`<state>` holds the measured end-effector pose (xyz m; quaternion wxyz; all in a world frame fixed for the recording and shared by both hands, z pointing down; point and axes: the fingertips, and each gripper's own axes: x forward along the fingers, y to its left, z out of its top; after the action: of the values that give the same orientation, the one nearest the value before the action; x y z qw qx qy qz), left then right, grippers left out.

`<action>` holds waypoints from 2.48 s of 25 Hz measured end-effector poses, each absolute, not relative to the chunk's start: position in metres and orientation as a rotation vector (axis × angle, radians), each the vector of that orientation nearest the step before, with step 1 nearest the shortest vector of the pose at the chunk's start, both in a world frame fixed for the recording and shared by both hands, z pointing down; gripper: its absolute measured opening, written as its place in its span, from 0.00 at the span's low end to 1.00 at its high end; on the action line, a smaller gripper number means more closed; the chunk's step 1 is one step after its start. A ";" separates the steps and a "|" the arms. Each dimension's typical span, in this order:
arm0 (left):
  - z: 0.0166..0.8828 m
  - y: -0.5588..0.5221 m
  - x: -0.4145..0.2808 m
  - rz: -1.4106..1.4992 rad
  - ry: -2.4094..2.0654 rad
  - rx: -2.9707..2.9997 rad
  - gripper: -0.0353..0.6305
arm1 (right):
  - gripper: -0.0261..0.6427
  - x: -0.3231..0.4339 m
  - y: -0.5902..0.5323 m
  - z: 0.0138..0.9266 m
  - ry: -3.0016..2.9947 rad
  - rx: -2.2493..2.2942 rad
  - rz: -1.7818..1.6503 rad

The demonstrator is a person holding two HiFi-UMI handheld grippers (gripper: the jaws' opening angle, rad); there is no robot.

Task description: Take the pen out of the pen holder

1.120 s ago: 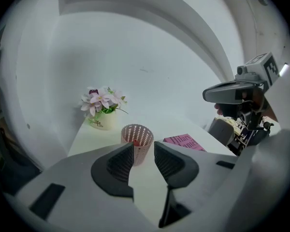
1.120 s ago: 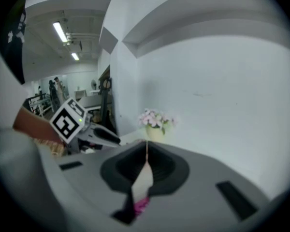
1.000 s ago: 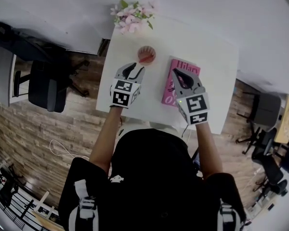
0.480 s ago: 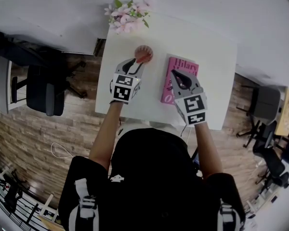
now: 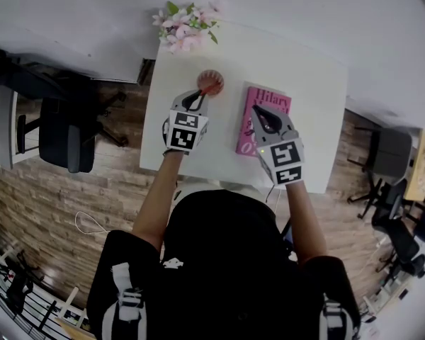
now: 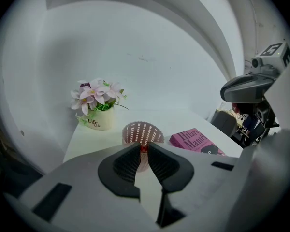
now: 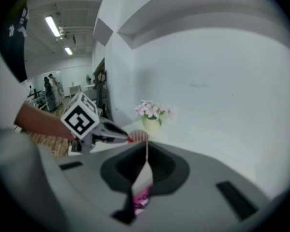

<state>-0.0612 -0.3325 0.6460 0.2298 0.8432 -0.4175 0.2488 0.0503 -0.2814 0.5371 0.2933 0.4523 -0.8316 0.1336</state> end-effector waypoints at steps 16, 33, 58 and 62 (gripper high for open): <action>0.618 -0.337 -0.060 0.617 -1.198 2.384 0.14 | 0.09 0.054 -0.286 0.532 -2.238 1.199 0.345; 0.532 -0.328 -0.066 0.592 -1.239 2.523 0.14 | 0.09 0.049 -0.306 0.483 -2.364 1.242 0.246; 0.350 -0.303 -0.085 0.374 -1.526 2.759 0.14 | 0.09 0.049 -0.317 0.347 -2.529 1.410 -0.087; 0.331 -0.298 -0.087 0.347 -1.567 2.786 0.14 | 0.09 0.048 -0.314 0.330 -2.547 1.425 -0.134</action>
<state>-0.0870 -0.2981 0.3309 -0.0365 0.8659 -0.4870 0.1079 0.0477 -0.3135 0.3295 0.1098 0.4847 -0.8666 -0.0456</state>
